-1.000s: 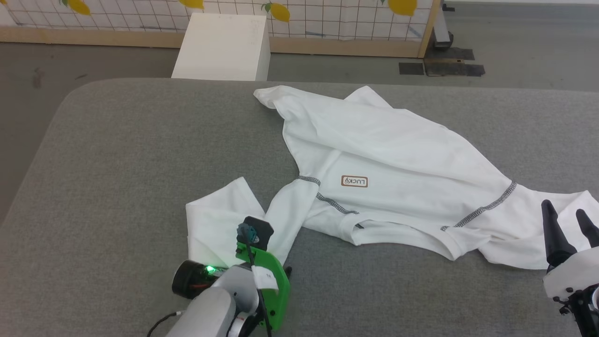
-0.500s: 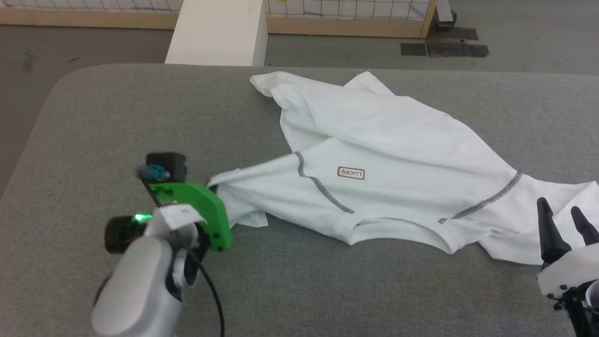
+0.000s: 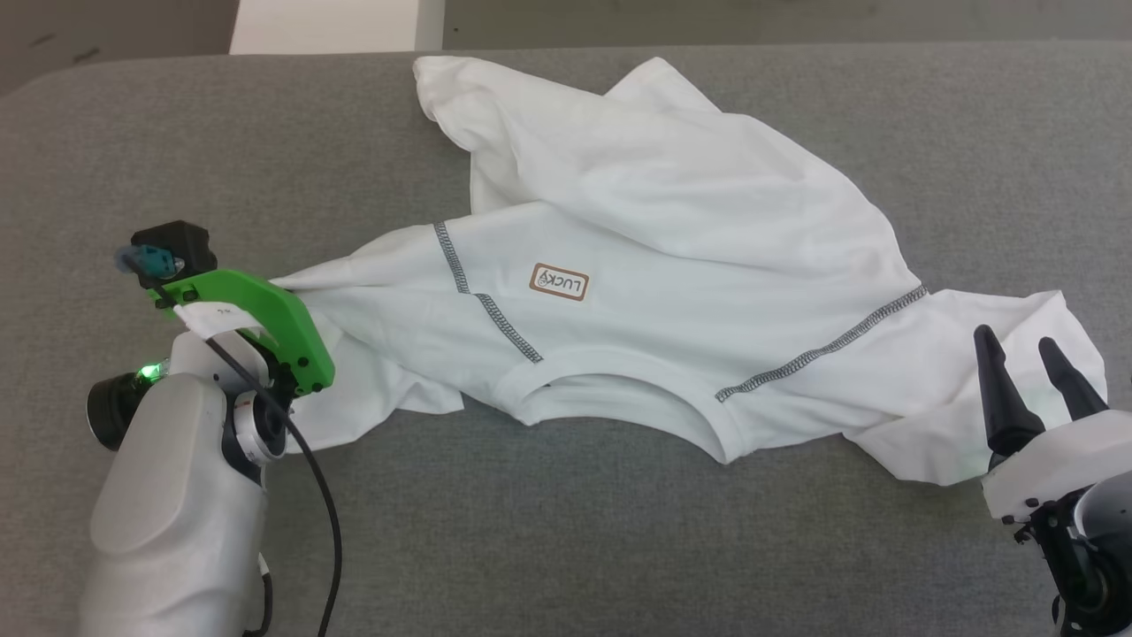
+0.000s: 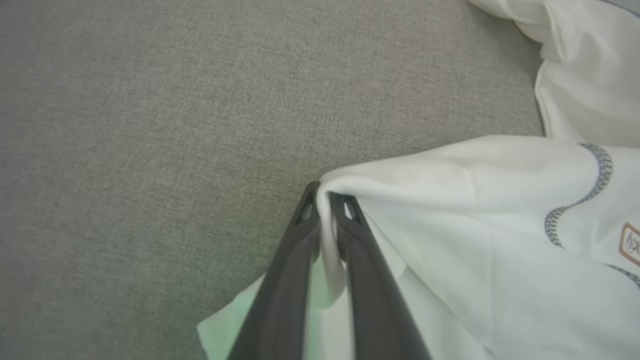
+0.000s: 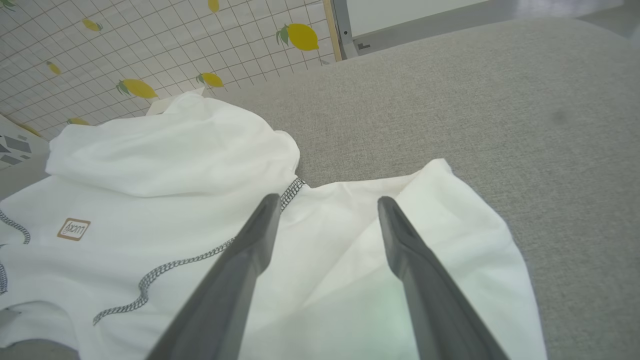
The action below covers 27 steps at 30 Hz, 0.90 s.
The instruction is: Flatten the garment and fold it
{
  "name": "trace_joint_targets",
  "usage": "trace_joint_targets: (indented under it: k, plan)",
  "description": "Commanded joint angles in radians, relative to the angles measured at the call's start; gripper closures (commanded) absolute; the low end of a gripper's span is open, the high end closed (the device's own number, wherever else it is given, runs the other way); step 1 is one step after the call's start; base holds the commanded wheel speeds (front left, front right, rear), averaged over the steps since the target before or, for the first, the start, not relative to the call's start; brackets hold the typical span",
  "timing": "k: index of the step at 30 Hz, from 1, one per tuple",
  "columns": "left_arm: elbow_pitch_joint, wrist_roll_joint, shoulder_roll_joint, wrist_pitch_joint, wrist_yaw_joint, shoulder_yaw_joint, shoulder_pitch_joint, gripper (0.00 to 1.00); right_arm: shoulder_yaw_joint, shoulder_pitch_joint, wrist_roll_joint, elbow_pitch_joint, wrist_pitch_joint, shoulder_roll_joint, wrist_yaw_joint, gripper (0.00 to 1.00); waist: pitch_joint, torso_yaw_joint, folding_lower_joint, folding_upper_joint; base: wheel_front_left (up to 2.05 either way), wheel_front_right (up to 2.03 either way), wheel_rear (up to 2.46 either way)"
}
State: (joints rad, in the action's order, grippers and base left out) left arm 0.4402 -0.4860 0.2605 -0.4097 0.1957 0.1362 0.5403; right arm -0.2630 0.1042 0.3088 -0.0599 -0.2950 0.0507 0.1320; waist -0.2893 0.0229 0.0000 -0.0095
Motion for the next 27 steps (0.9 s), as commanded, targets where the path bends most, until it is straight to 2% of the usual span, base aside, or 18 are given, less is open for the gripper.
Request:
trace_joint_targets:
  k: [1, 6, 11, 15, 21, 27]
  plan:
    - [-0.001, -0.011, -0.002, 0.024, -0.003, -0.006, 0.019, 0.0, -0.002, 0.011, 0.002, 0.006, 0.009, 0.0, -0.001, 0.0, -0.019, -0.016, 0.0, 0.0093, 0.0, 0.0, 0.0]
    - [-0.097, -0.02, -0.023, 0.199, -0.045, -0.025, -0.016, 0.0, -0.003, -0.014, -0.016, 0.009, 0.012, 0.0, -0.001, 0.0, 0.025, 0.011, 0.0, 0.0093, 0.0, 0.0, 0.0]
    - [-0.26, 0.055, -0.028, 0.453, -0.077, 0.007, -0.164, 0.0, 0.029, -0.076, -0.043, -0.018, -0.014, 0.0, -0.001, 0.0, 0.076, 0.037, 0.0, 0.0093, 0.0, 0.0, 0.0]
    - [-0.32, 0.088, -0.048, 0.595, -0.07, 0.022, -0.291, 0.0, 0.094, -0.134, -0.081, -0.054, -0.099, 0.0, -0.001, 0.0, 0.1, 0.052, 0.0, 0.0093, 0.0, 0.0, 0.0]
    - [-0.329, 0.08, -0.091, 0.644, -0.056, 0.027, -0.4, 0.0, 0.202, -0.151, -0.099, -0.083, -0.269, 0.0, -0.001, 0.0, 0.12, 0.062, 0.0, 0.0093, 0.0, 0.0, 0.0]
    - [-0.316, 0.08, -0.109, 0.652, -0.064, 0.046, -0.396, 0.0, 0.247, -0.075, -0.189, -0.027, -0.388, 0.004, -0.001, 0.0, 0.11, 0.08, 0.0, 0.0093, 0.0, 0.0, 0.0]
